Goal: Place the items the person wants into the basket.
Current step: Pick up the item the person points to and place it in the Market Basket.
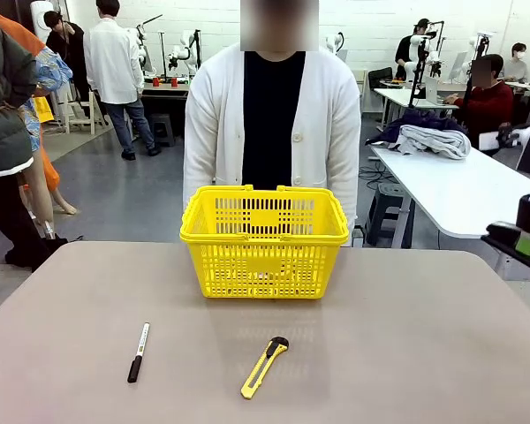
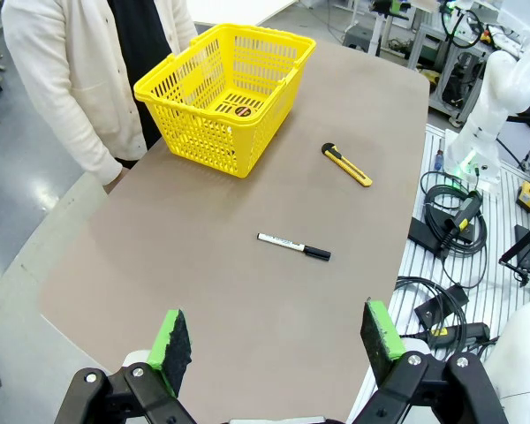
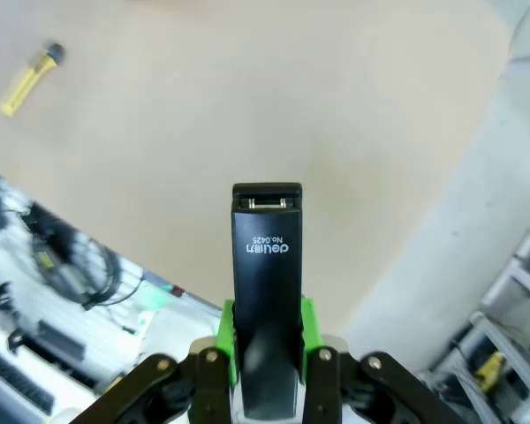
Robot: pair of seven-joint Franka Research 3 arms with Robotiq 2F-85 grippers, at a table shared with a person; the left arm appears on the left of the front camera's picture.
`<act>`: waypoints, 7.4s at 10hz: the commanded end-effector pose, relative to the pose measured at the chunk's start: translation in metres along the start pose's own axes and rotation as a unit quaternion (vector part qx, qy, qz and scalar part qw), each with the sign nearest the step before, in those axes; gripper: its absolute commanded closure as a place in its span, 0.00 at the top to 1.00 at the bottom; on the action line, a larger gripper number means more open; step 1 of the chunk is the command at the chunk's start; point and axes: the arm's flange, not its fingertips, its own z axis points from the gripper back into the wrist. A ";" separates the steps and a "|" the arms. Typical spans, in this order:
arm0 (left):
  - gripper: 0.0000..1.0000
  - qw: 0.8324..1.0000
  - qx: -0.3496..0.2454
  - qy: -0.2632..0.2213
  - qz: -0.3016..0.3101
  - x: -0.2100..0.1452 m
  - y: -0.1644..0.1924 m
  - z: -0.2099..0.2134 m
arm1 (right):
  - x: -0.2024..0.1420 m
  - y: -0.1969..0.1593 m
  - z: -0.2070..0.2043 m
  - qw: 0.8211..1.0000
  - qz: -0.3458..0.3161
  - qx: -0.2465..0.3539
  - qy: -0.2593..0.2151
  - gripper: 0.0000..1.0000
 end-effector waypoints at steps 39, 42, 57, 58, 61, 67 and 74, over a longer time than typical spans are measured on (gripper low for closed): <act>1.00 1.000 0.000 -0.006 -0.003 0.000 -0.001 0.001 | 0.415 0.199 -0.121 0.829 0.558 -0.011 -0.025 0.32; 1.00 1.000 0.000 -0.006 -0.003 0.000 -0.001 0.001 | 0.443 0.201 -0.150 0.822 0.570 0.026 0.008 0.32; 1.00 1.000 0.000 -0.006 -0.003 0.000 -0.001 0.001 | 0.455 0.206 -0.164 0.810 0.582 0.060 0.044 1.00; 1.00 1.000 0.000 -0.006 -0.003 0.000 -0.001 0.001 | 0.436 0.211 -0.150 0.818 0.569 0.063 0.059 1.00; 1.00 1.000 0.000 -0.006 -0.003 0.000 -0.001 0.001 | 0.339 0.218 -0.109 0.863 0.489 0.082 0.099 1.00; 1.00 1.000 0.000 -0.006 -0.003 0.000 -0.001 0.001 | 0.161 0.201 -0.086 0.939 0.335 0.056 0.055 1.00; 1.00 1.000 0.000 -0.006 -0.003 0.000 -0.001 0.001 | 0.106 0.148 -0.104 0.961 0.272 0.054 0.002 1.00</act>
